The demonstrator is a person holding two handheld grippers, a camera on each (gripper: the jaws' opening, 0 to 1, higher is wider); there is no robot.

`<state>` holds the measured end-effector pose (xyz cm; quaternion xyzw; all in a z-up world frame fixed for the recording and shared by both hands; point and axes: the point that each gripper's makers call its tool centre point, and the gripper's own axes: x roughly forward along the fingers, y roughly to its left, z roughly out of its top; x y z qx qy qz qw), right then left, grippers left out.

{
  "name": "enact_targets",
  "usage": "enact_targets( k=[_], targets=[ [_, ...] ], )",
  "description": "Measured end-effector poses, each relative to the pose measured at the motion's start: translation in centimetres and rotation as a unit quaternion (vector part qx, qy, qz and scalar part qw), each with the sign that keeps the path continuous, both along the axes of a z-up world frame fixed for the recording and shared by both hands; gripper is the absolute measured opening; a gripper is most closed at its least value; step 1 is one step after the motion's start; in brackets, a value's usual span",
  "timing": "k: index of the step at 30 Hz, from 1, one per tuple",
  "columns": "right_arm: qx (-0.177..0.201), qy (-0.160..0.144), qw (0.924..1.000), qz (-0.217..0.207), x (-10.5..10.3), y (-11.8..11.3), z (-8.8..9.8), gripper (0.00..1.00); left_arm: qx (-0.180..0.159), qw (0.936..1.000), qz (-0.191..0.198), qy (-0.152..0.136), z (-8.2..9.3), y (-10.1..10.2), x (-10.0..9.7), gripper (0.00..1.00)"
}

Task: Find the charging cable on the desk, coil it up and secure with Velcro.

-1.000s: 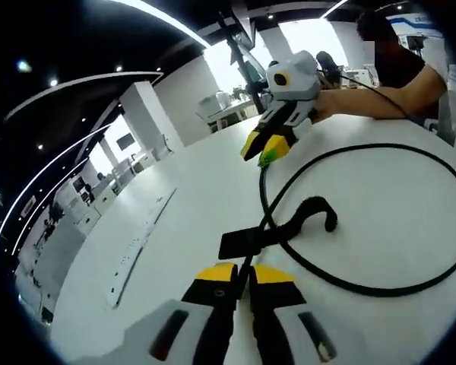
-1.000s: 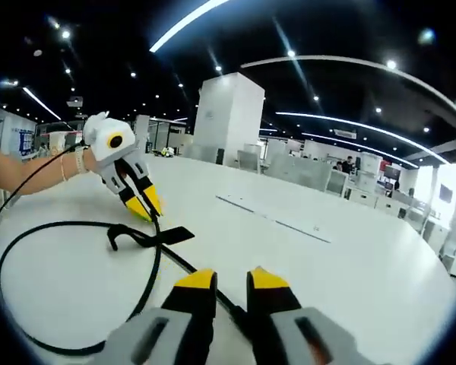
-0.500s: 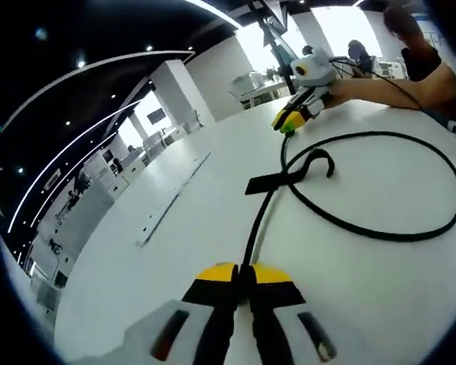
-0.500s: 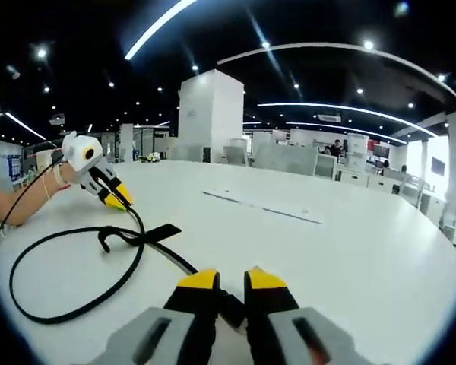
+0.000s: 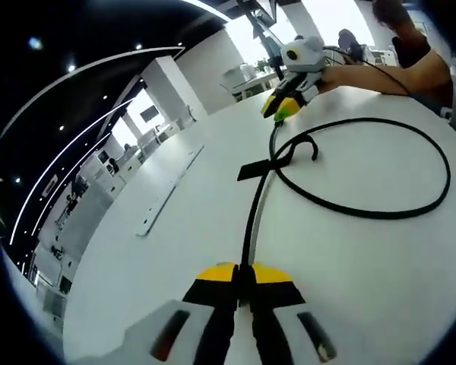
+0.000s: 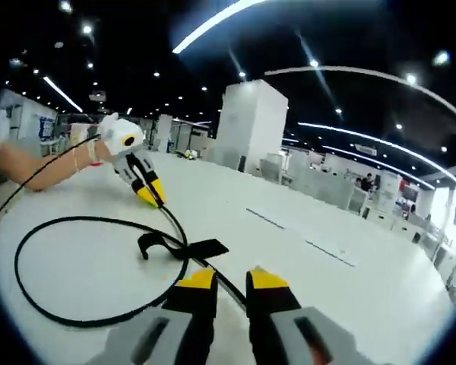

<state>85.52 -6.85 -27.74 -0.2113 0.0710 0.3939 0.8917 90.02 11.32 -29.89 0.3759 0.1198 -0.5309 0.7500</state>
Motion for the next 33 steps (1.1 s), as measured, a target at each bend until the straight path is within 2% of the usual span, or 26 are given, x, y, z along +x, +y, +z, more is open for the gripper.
enact_targets(
  k=[1, 3, 7, 12, 15, 20, 30, 33],
  targets=[
    [-0.019, -0.009, 0.9991, 0.036, -0.9, 1.8, -0.3, 0.17, -0.003, 1.0, 0.0, 0.001, 0.0, 0.0, 0.0, 0.07],
    [-0.024, -0.016, 0.9982, 0.053, -1.4, 2.9, -0.4, 0.17, -0.007, 1.0, -0.001, 0.001, 0.0, 0.0, 0.0, 0.07],
    [-0.072, -0.038, 0.9953, 0.052, -1.3, 3.2, -1.1, 0.15, -0.01, 1.0, -0.001, 0.0, 0.0, 0.0, -0.1, 0.07],
    [-0.054, -0.046, 0.9953, 0.065, -1.5, 4.7, -1.1, 0.15, -0.008, 1.0, 0.0, 0.001, 0.0, 0.0, 0.0, 0.07],
    [-0.065, -0.066, 0.9925, 0.079, -1.8, 5.7, -1.0, 0.15, -0.009, 1.0, 0.0, 0.001, -0.1, 0.0, -0.1, 0.07],
    [-0.062, -0.104, 0.9892, 0.083, -2.1, 6.1, 0.0, 0.15, -0.016, 0.9999, 0.0, 0.003, -0.1, 0.0, -0.2, 0.07],
    [-0.068, -0.146, 0.9836, 0.081, -2.1, 6.6, 1.2, 0.14, -0.013, 0.9999, -0.001, 0.003, -0.1, 0.0, -0.4, 0.07],
    [-0.07, -0.159, 0.9809, 0.087, -2.2, 7.0, 1.4, 0.05, -0.013, 0.9999, -0.001, 0.003, -0.1, 0.0, -0.4, 0.07]
  ],
)
